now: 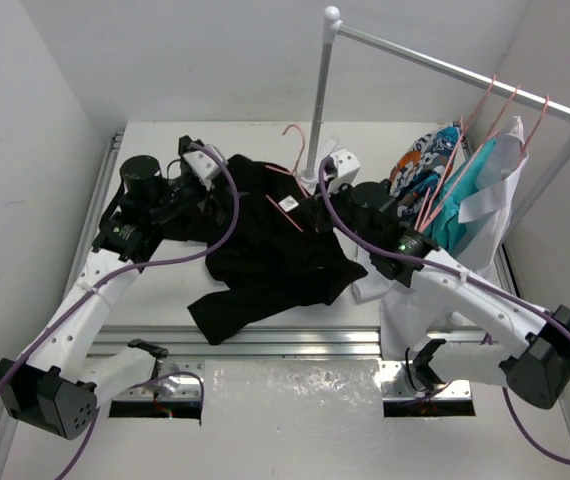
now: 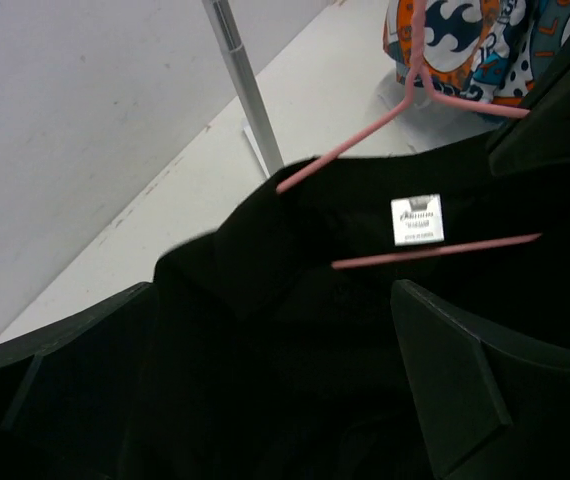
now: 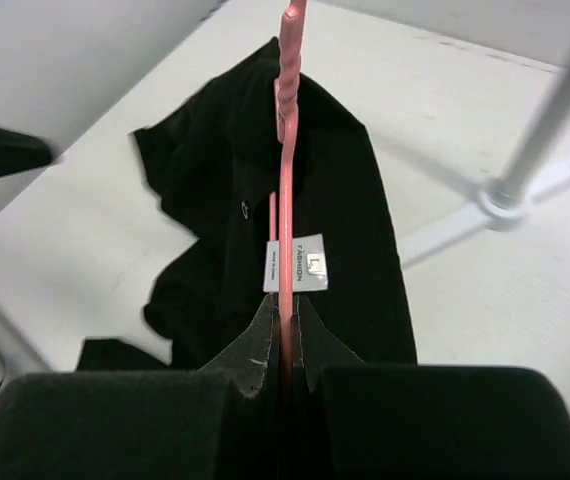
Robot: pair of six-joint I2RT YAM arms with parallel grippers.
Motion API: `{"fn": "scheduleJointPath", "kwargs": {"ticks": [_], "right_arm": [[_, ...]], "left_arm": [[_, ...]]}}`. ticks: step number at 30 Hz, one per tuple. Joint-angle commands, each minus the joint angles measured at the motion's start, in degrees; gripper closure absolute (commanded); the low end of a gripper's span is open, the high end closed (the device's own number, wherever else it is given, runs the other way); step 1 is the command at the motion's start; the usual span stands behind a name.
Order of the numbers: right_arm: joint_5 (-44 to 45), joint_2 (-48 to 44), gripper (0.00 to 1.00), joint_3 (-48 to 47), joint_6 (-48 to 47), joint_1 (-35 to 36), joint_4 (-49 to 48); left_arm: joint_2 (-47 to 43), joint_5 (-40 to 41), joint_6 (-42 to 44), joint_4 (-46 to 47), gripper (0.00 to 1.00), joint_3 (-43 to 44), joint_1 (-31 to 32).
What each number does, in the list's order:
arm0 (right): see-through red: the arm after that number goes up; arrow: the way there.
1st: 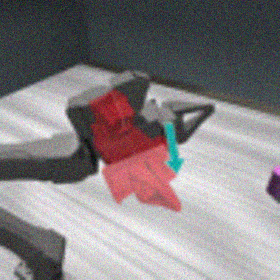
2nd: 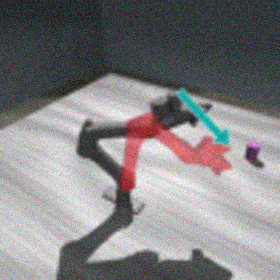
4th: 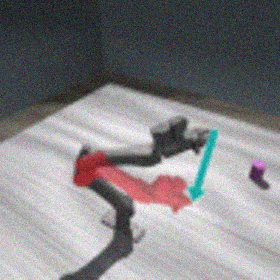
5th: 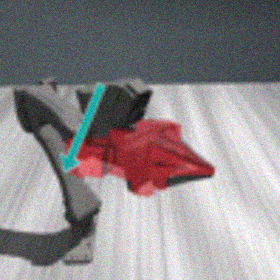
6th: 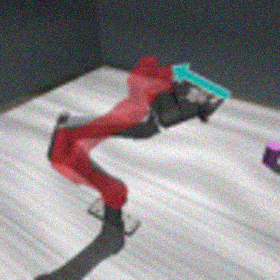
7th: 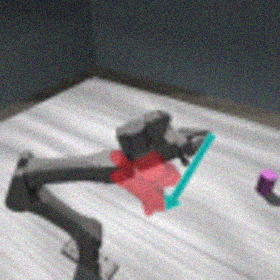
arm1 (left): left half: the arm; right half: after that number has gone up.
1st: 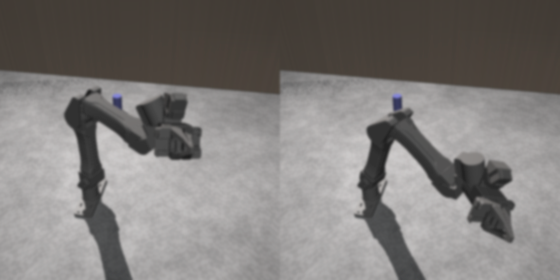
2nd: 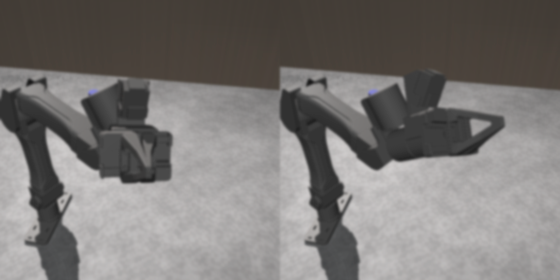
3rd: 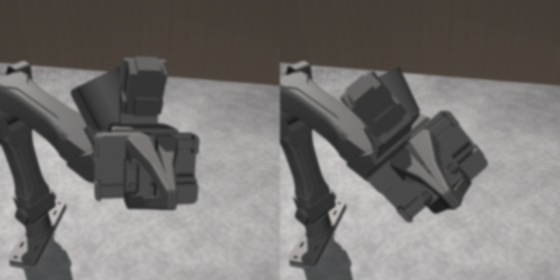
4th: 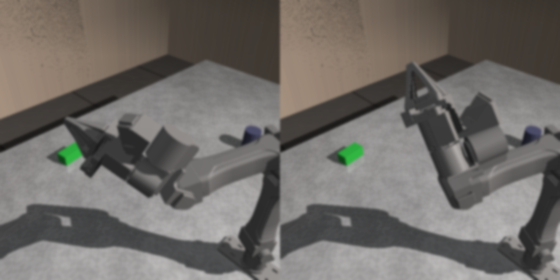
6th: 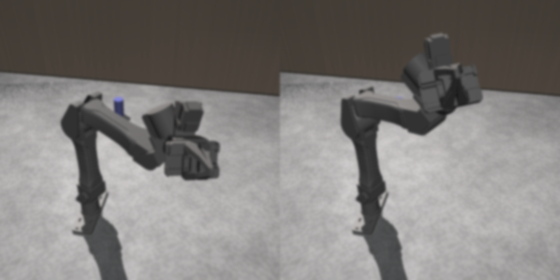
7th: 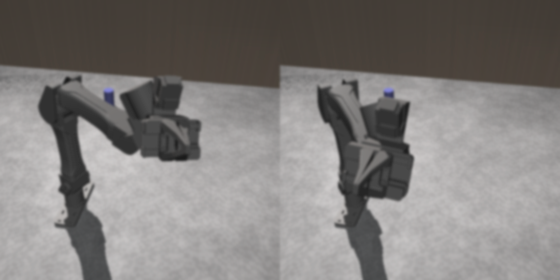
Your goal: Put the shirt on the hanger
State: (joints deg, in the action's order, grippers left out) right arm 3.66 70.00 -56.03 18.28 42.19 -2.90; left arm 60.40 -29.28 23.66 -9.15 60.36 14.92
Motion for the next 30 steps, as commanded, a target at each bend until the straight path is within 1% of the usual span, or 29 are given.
{"fn": "scheduleJointPath", "kwargs": {"ticks": [1, 2, 5, 9, 10, 11, 13, 15, 16, 21, 23, 24, 25, 26, 28, 29, 30], "right_arm": [[12.67, -3.29, 1.0, 1.8, 3.51, 0.96, -4.49], [15.21, -3.29, 1.0, 1.8, 3.77, 0.96, -3.96], [18.56, -3.37, 1.0, 1.28, 5.53, 0.96, -1.59], [18.75, -3.56, 1.0, -1.1, 8.79, 1.05, 3.5], [19.36, -2.94, 1.0, -3.88, 10.18, 1.05, 6.21], [21.11, -1.2, 1.0, -5.39, 10.45, 1.05, 10.41], [24.71, 0.75, 1.0, -8.64, 11.42, 1.22, 13.6], [29.54, 2.16, 1.0, -9.53, 13.69, 1.49, 16.33], [33.56, 2.68, 1.0, -8.93, 15.27, 1.57, 16.26], [38.96, 1.46, 1.0, -6.55, 18.98, 1.75, 14.58], [43.34, 3.72, 1.0, -9.87, 18.2, 1.84, 17.03], [45.36, 4.96, 1.0, -11.54, 17.41, 1.84, 19.74], [47.47, 6.19, 1.0, -14.78, 16.36, 1.84, 21.16], [52.89, 8.81, 1.0, -16.2, 15.21, 1.84, 22.4], [58.89, 11.55, 1.0, -21.19, 13.37, 1.84, 24.07], [64.92, 12.78, 1.0, -22.53, 12.66, 1.84, 24.51], [67.68, 14.97, 1.0, -23.85, 11.96, 1.84, 24.52]], "left_arm": [[-2.22, -0.79, -2.57, 1.5, 0.0, 3.01, -0.24], [-2.22, 0.26, -2.74, 1.33, 0.01, 3.1, -0.24], [-2.31, 2.37, -2.66, 0.62, 0.01, 3.1, -0.24], [-2.39, 4.14, -2.65, 0.71, 0.0, 2.48, -0.15], [-2.31, 4.4, -2.57, 0.88, 0.0, 2.4, -0.24], [-2.13, 4.4, -2.65, 0.89, 0.0, 2.4, -0.15], [-1.96, 4.49, -2.65, 0.89, 0.01, 2.4, -0.15], [-1.69, 4.58, -2.57, 0.97, 0.01, 2.48, -0.24], [-1.69, 4.58, -2.65, 1.06, 0.01, 2.57, -0.24], [-0.81, 4.58, -2.83, 1.24, 0.01, 2.75, -0.24], [-0.38, 4.67, -2.74, 1.24, 0.01, 2.75, -0.15], [-0.29, 4.67, -2.74, 1.15, 0.02, 2.75, -0.33], [-0.11, 4.67, -2.74, 1.24, 0.02, 2.75, -0.24], [0.24, 4.67, -2.83, 1.24, 0.02, 2.75, -0.24], [0.42, 4.58, -3.09, 1.32, 0.02, 2.84, -0.24], [0.51, 4.67, -3.09, 1.24, 0.02, 2.84, -0.24], [0.59, 4.67, -3.18, 1.15, 0.02, 2.92, -0.24]]}}
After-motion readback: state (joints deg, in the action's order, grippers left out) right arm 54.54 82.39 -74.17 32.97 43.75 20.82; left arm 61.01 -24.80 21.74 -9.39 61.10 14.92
